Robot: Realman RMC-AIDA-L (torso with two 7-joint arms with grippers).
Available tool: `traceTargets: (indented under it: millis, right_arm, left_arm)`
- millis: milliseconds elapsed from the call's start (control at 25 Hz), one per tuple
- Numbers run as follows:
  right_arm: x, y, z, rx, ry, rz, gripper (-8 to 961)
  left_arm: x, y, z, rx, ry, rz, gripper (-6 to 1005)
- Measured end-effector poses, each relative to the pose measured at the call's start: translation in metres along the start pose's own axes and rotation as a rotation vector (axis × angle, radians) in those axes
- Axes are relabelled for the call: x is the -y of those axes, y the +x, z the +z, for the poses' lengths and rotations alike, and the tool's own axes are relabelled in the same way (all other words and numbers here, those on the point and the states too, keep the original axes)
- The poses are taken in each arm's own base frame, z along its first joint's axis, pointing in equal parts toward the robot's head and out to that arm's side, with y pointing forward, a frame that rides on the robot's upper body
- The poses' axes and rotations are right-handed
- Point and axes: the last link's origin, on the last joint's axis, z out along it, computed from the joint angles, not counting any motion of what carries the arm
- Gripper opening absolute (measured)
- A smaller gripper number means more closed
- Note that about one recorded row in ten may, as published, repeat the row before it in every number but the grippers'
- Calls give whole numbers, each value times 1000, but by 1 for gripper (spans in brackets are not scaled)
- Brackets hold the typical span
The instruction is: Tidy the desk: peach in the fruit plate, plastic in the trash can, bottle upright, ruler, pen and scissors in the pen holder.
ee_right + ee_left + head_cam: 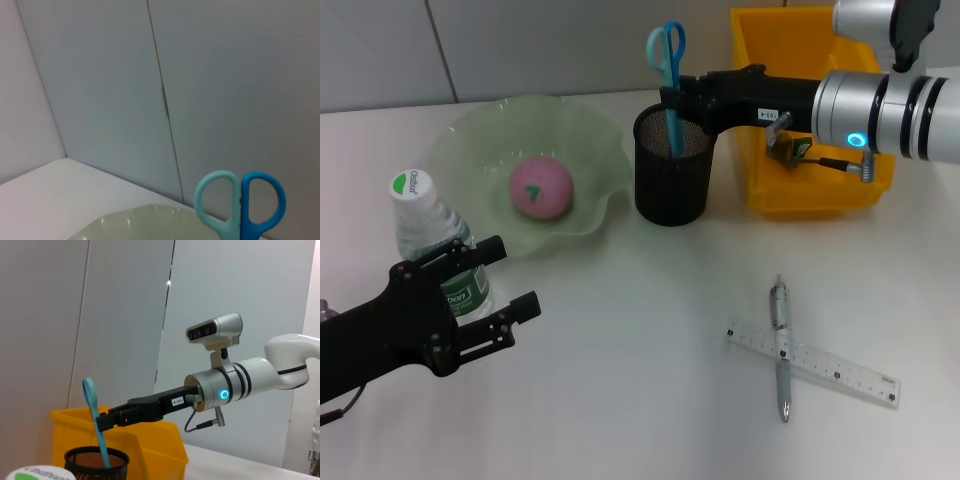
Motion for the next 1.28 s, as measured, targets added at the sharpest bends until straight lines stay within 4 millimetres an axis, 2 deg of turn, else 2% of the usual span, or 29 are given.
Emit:
traceTargets:
  millis: [280,520,720,960,1280]
  right_arm:
    - [0,4,-2,-6,-1,2,303]
    - [1,0,-4,9,-4,19,507]
    - [-1,-2,-9,47,-27,54,626]
    - [1,-10,-26,141,-43,166,761]
    - [-8,-19,-43,148,-158,183,794]
  left_arm:
    - [-1,-1,-2,-3,4,-5,785]
    - [1,0,-5,-12,24,-6,785]
    - [-1,0,-6,-17,21,-19,785]
    - [-6,-2,-6,-27,7,-31,785]
    - [-10,-9,-4,-27,9,-48,785]
